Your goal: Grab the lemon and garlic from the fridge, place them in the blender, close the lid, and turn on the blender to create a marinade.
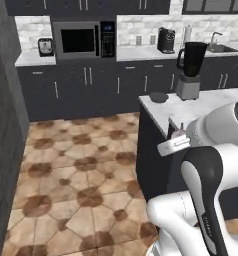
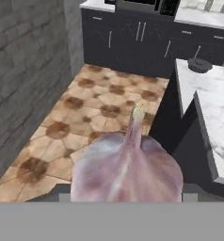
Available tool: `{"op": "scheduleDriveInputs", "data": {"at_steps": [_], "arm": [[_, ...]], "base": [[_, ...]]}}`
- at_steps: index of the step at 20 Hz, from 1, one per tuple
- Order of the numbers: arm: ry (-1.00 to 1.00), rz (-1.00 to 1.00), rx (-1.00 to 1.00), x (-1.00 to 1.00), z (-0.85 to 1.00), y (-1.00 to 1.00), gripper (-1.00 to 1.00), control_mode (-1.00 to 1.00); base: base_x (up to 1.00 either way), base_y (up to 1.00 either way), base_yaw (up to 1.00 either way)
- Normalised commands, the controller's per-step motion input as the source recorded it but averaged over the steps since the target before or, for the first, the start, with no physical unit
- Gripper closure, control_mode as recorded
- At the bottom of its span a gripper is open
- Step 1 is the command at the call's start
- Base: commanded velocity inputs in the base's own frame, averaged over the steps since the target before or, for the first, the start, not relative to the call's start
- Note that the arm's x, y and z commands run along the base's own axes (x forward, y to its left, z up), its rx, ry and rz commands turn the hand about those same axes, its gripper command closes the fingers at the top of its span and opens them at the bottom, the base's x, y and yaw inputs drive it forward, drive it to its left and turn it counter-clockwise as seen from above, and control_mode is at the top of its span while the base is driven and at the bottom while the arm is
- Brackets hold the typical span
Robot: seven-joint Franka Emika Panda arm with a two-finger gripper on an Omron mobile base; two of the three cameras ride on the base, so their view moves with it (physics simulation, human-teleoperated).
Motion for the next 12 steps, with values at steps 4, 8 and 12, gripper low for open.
{"op": "scheduleDriveInputs", "data": {"at_steps": [4, 8, 12], "arm": [[0.0, 0.0, 0.0, 0.0, 0.0, 0.0, 1.0, 1.0], [0.0, 0.0, 0.0, 0.0, 0.0, 0.0, 1.0, 1.0], [0.0, 0.0, 0.0, 0.0, 0.0, 0.0, 1.0, 1.0]], "base": [[1.0, 1.0, -0.52], [1.0, 1.0, -0.53], [1.0, 1.0, -0.53]]}}
